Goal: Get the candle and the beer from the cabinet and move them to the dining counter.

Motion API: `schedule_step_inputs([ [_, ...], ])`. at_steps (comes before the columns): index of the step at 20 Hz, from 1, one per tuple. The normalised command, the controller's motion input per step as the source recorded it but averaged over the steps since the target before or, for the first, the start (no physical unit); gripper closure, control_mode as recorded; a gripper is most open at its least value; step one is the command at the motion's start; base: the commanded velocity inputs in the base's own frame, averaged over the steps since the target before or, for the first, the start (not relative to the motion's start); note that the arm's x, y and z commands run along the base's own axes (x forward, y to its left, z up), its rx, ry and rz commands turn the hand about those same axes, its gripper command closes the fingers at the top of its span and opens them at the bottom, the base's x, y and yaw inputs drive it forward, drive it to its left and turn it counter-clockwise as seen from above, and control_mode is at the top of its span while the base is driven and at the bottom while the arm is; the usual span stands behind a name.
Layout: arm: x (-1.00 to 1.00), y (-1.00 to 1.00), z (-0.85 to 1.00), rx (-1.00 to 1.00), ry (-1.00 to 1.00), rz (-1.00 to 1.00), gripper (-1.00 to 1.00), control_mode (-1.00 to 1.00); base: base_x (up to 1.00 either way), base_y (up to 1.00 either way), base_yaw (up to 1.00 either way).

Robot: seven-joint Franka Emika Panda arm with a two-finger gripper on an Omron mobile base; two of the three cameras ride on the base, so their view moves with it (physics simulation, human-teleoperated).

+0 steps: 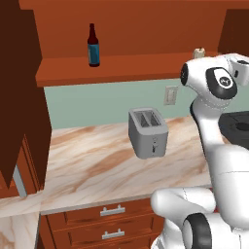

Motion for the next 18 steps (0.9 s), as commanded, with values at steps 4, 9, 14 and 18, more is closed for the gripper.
schedule_step_inputs([
  [4, -0.06, -0.72, 0.0, 0.0, 0.01, -0.16, -1.0, -1.0, 0.0, 0.0, 0.0],
  [9, -0.22, -0.8, 0.0, 0.0, 0.01, -0.13, -1.0, -1.0, 0.0, 0.0, 0.0],
  [14, -0.3, -0.9, 0.0, 0.0, 0.0, -0.08, -1.0, -1.0, 0.0, 0.0, 0.0],
  [18, -0.27, -0.88, 0.0, 0.0, 0.0, -0.01, -1.0, -1.0, 0.0, 0.0, 0.0],
])
